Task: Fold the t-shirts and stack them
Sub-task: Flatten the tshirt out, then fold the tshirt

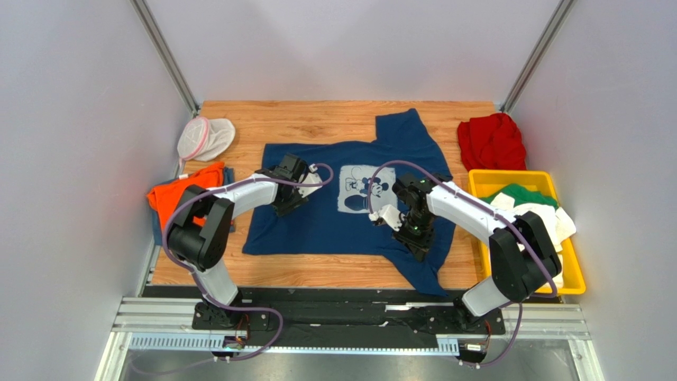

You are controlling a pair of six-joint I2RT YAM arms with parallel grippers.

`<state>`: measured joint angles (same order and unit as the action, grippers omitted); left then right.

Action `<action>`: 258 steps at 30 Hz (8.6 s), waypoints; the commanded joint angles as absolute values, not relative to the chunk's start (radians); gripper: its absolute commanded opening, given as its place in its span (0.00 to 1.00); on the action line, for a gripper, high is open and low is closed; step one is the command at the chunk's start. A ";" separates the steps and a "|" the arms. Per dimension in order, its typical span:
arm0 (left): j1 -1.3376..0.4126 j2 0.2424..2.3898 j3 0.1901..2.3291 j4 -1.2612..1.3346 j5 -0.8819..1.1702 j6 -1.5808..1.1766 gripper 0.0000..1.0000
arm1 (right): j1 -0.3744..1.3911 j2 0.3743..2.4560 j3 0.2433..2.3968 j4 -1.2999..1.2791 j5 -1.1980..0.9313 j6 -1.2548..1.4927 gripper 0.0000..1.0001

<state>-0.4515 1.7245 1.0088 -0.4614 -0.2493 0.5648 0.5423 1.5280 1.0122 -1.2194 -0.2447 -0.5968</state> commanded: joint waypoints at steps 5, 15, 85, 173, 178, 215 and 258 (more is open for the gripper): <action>-0.456 1.683 1.000 -0.489 -0.268 0.566 0.59 | 0.552 1.506 1.020 -1.255 -0.218 -0.572 0.33; -0.453 1.597 1.041 -0.457 -0.281 0.552 0.60 | 0.551 1.413 1.126 -1.197 -0.042 -0.503 0.52; -0.221 2.312 1.762 -0.305 -0.445 0.804 0.63 | 0.132 2.376 1.971 -0.509 0.278 -0.466 0.63; -0.319 1.442 0.911 -0.531 -0.181 0.643 0.61 | 0.534 1.362 0.867 -1.333 -0.173 -0.706 0.46; -0.319 1.492 0.931 -0.522 -0.212 0.647 0.61 | 0.563 1.361 0.865 -1.327 -0.175 -0.707 0.47; -0.319 1.563 0.994 -0.535 -0.288 0.667 0.59 | 0.755 1.586 0.832 -1.220 -0.229 -0.788 0.45; -0.302 1.254 0.815 -0.739 -0.075 0.822 0.55 | 0.765 1.391 0.922 -1.293 -0.089 -0.696 0.00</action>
